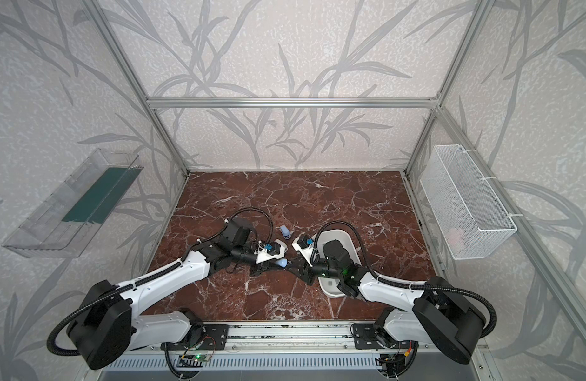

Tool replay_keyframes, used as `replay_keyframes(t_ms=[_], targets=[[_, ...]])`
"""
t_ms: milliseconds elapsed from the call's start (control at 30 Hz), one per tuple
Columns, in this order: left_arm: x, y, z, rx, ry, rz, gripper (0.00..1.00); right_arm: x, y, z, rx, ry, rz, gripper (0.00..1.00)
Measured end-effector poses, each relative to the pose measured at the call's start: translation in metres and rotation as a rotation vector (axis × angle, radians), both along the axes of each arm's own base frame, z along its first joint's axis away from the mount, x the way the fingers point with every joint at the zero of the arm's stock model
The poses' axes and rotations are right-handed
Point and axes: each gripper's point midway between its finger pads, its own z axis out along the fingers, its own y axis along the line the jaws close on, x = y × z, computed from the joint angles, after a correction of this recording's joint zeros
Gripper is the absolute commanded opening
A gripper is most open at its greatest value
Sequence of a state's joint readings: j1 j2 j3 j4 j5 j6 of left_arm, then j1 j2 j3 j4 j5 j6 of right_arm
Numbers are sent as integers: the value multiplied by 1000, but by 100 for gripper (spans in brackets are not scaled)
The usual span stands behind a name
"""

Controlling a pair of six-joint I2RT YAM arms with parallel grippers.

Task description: Load the staples into the stapler

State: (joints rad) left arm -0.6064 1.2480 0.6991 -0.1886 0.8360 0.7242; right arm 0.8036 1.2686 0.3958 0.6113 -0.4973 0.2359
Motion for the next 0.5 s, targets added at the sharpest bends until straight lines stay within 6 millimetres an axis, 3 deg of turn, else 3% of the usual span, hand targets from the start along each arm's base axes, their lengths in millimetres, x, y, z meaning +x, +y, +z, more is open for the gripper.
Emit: replay_keyframes(t_ms=[333,500], targets=[[-2,11,3,-14,-18,27,0,1,8,-2,29,-3,8,0],[-3,16,6,-47,-23,36,0,0,11,-2,61,-15,11,0]])
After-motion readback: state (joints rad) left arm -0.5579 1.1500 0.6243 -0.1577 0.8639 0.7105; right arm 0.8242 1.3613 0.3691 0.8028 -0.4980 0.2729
